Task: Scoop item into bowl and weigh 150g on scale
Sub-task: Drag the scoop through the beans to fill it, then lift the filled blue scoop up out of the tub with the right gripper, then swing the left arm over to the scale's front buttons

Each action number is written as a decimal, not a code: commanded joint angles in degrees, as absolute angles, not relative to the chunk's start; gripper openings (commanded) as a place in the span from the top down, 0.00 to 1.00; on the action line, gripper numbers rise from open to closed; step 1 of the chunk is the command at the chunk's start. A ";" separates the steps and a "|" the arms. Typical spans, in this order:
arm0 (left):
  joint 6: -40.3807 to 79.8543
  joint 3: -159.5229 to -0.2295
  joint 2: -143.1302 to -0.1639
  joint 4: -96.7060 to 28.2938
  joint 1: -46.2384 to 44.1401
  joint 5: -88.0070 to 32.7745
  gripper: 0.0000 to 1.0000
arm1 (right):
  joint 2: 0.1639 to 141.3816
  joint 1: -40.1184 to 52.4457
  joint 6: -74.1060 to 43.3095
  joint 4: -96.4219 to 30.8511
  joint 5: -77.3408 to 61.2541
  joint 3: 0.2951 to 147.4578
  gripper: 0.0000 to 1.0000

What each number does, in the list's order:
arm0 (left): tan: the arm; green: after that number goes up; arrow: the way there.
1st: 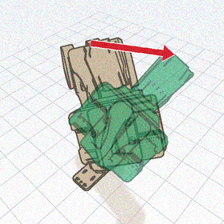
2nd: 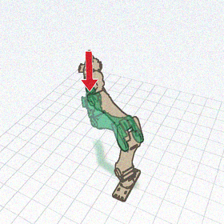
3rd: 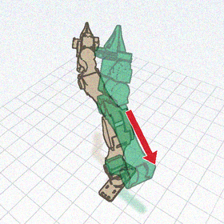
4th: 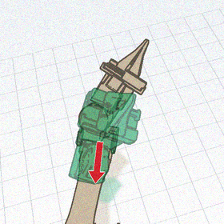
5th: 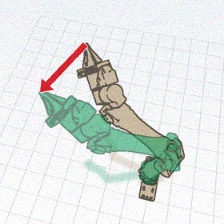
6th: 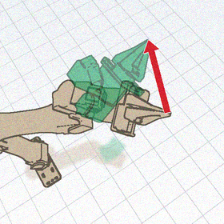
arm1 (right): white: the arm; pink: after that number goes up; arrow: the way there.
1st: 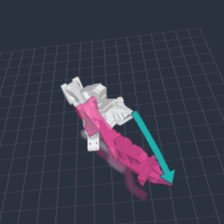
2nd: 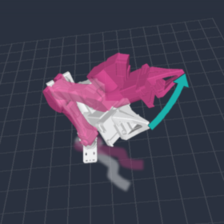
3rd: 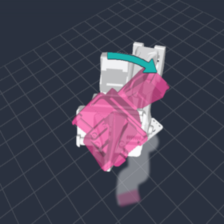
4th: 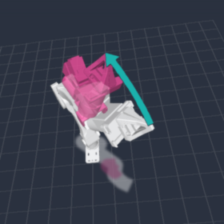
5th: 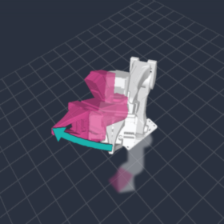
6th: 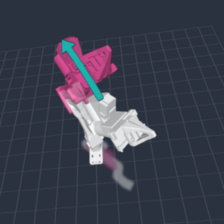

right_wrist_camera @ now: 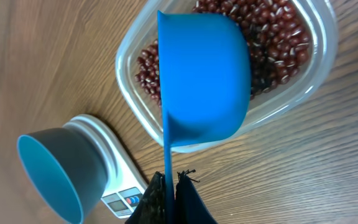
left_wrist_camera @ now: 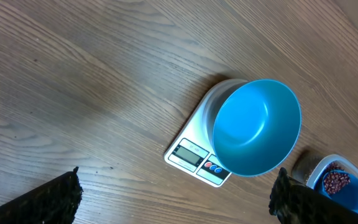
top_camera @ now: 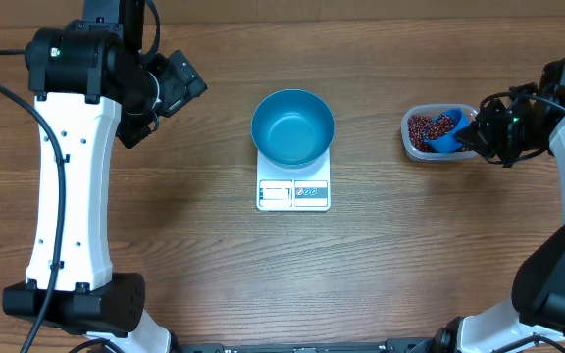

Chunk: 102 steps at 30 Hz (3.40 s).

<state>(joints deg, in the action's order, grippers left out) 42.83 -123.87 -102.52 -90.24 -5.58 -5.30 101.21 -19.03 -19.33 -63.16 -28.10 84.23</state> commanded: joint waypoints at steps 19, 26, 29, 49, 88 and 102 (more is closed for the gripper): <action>41.52 -124.66 -101.89 -90.15 -5.65 -4.43 0.01 | 101.51 -25.78 -14.74 -63.81 -43.07 84.33 0.96; 41.54 -124.66 -101.89 -90.17 -5.65 -4.43 0.00 | 101.56 -28.75 -10.35 -64.69 -50.65 84.33 0.96; 41.52 -124.66 -101.89 -90.17 -5.65 -4.43 0.00 | 101.56 -29.02 -8.99 -65.10 -50.76 84.33 0.96; 41.52 -124.66 -101.89 -90.15 -5.65 -4.43 0.00 | 101.60 -29.02 -2.63 -64.38 -63.35 84.33 0.96; 22.02 -124.60 -101.89 -90.28 -9.63 -4.75 0.11 | 101.60 -33.19 1.63 -66.78 -64.58 84.33 0.96; 4.51 -124.60 -101.89 -88.23 -23.44 -4.86 0.01 | 101.60 -33.19 1.61 -66.83 -64.14 84.31 0.96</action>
<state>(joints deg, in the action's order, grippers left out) 7.35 -123.87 -102.52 -89.32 -22.74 -4.89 101.23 -33.12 0.71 -67.05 -62.74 84.20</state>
